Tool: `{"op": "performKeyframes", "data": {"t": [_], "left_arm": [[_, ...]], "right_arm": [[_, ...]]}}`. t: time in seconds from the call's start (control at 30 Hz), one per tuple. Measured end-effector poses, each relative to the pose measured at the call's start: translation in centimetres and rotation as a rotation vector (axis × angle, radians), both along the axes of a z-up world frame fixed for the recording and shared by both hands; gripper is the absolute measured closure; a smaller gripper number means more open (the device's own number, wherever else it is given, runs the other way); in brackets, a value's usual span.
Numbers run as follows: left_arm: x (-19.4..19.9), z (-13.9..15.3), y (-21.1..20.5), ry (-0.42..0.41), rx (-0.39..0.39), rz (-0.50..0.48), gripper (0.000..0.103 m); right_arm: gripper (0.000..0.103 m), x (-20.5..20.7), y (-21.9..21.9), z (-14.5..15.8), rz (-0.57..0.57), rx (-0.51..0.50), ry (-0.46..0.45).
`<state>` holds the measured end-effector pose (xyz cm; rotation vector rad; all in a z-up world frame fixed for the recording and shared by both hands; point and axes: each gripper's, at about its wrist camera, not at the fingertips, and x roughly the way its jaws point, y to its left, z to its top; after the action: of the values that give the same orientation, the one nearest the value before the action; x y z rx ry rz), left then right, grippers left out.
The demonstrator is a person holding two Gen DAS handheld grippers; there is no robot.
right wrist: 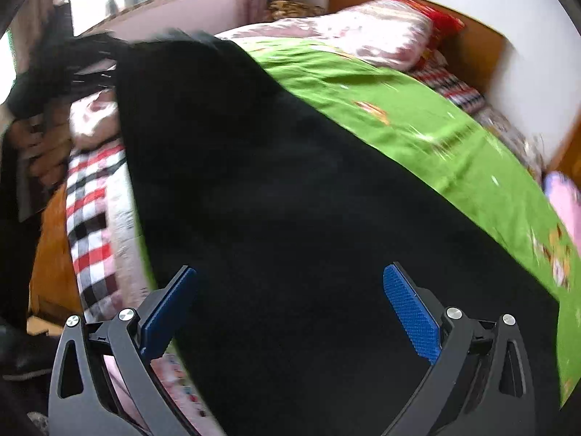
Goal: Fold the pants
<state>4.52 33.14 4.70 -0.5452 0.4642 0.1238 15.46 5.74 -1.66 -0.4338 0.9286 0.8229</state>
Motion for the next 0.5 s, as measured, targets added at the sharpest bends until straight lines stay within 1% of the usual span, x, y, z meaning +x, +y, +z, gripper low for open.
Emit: {"op": "performKeyframes", "data": {"t": [0.13,0.17,0.2,0.23,0.27,0.33,0.37,0.4,0.47,0.5], "left_arm": [[1.4,3.4,-4.7,-0.037,0.112,-0.060,0.068],[1.5,4.3,-6.3,-0.041,0.155,-0.076,0.068],[1.6,4.8,-7.3,-0.046,0.179,-0.091,0.068],[1.6,5.4,-8.6,-0.055,0.201,-0.114,0.068],[1.6,5.8,-9.8,-0.062,0.220,-0.139,0.068],[0.9,6.4,-12.9,-0.083,0.271,-0.198,0.069],[0.8,6.6,-14.3,-0.091,0.289,-0.221,0.073],[0.7,6.6,-16.0,-0.106,0.307,-0.254,0.081],[0.9,6.2,-18.8,-0.109,0.330,-0.327,0.081],[1.0,5.5,-21.2,-0.103,0.368,-0.364,0.082]], "right_arm": [[0.005,3.1,1.0,-1.8,0.021,0.019,0.086],[0.004,3.3,1.5,-2.4,0.046,0.001,0.084],[0.004,3.0,2.0,-2.9,0.098,-0.030,0.025],[0.004,3.1,2.2,-2.8,0.113,-0.031,0.028],[0.004,3.5,2.1,-2.6,0.095,-0.028,0.049],[0.006,3.2,1.6,-2.2,0.065,-0.029,0.017],[0.006,3.1,0.6,-1.8,0.032,-0.004,0.007],[0.006,3.1,-1.4,-0.9,-0.030,0.062,0.008],[0.006,3.0,-6.3,0.9,-0.145,0.215,0.018],[0.005,3.0,-10.1,1.8,-0.236,0.289,0.010]]}}
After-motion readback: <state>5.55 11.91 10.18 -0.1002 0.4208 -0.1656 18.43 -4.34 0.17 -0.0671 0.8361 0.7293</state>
